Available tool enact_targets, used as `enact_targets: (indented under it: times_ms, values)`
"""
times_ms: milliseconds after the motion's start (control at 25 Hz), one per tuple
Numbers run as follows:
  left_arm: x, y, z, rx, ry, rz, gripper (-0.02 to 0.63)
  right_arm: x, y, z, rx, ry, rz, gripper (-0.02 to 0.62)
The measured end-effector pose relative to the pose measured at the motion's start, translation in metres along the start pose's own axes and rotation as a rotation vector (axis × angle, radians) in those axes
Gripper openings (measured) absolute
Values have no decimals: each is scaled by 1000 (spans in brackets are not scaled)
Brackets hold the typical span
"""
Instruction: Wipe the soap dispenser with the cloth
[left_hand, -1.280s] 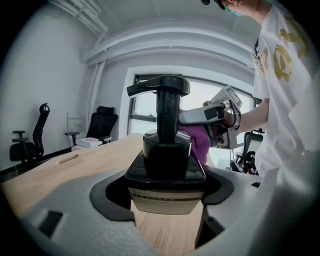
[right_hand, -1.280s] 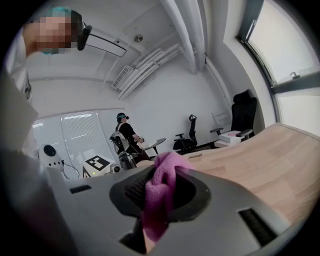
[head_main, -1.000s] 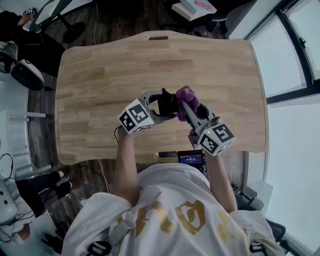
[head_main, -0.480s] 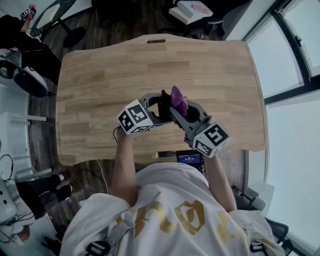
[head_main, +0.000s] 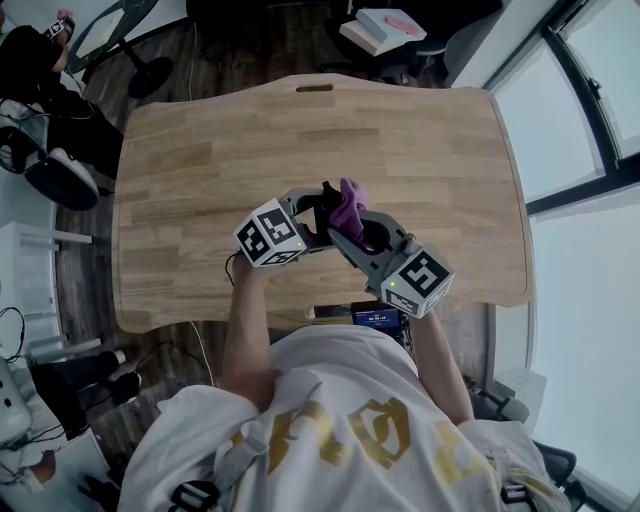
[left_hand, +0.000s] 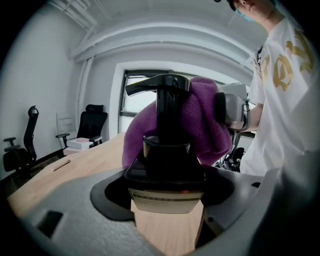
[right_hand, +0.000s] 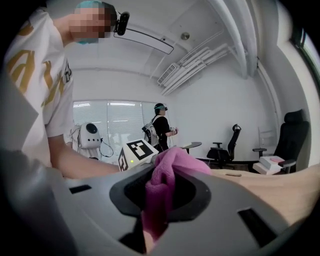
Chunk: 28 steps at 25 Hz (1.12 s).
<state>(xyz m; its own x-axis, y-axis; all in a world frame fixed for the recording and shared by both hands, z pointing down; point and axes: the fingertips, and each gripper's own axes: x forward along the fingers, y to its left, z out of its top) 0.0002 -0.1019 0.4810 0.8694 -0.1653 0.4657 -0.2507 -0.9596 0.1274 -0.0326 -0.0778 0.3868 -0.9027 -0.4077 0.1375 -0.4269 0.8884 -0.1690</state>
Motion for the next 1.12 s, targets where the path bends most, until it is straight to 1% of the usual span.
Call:
enact_targets:
  times_ms: [160,320,440,560,640,720,880,960,1040,1120]
  values:
    - [1,3,-3,16,35,14,347,6,5,-5,-13,47,21,67]
    - [3,5,-7,34,60,25,347,7,6,-10,21,63,40,66]
    - [6,7,-8,39,67,33,347,10,13,-15,24,80,71,66]
    - [6,9,-6,30,61,36,347,15,27,-21,-4,112,132,66]
    - [7,9,-4,34,56,37,347,17,31,-24,-16,120,139,66]
    - [6,9,-3,44,50,42,347,16,26,-23,-19,100,115,66]
    - [3,10,1,38,22,45,347,7,7,-12,25,8,35,67]
    - [1,9,3,32,2,42,347,-2,-7,-7,64,-42,-21,67]
    - [1,9,5,30,-9,40,347,-10,-24,-4,134,-89,-76,66]
    - [2,7,6,29,-13,35,347,-15,-34,-3,170,-108,-101,67]
